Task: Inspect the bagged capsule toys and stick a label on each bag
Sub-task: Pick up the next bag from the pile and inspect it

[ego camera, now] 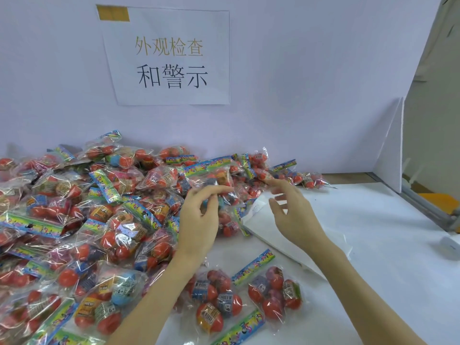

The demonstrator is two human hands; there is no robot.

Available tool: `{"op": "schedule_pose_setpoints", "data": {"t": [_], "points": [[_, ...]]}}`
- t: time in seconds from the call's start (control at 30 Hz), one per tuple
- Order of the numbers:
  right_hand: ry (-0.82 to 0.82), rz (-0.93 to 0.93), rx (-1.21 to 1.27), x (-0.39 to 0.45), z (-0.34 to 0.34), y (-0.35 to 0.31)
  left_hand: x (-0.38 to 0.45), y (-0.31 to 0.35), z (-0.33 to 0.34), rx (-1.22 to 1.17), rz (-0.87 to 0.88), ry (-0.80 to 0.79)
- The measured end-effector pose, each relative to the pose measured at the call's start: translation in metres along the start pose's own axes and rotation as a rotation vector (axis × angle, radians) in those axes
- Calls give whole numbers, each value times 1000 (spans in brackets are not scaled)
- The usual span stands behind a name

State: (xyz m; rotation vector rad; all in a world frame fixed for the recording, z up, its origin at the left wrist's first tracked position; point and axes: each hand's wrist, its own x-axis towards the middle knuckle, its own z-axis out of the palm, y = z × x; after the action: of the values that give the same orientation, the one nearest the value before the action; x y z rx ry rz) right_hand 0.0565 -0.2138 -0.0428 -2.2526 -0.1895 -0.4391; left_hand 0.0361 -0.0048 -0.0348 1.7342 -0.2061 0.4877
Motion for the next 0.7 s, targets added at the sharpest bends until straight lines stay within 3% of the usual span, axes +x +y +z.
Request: {"op": "schedule_pose_setpoints", "data": {"t": [0.13, 0.2, 0.37, 0.43, 0.7], "points": [[-291, -13, -207, -6, 0, 12, -1, 4, 0, 65, -29, -38], [-336, 22, -257, -9, 7, 13, -3, 2, 3, 140, -30, -93], [-173, -51, -187, -1, 5, 13, -9, -5, 6, 284, -36, -213], [-182, -77, -151, 0, 3, 13, -10, -8, 6, 325, -32, -249], [-31, -7, 102, 7, -2, 12, -11, -14, 9, 407, 74, -316]]}}
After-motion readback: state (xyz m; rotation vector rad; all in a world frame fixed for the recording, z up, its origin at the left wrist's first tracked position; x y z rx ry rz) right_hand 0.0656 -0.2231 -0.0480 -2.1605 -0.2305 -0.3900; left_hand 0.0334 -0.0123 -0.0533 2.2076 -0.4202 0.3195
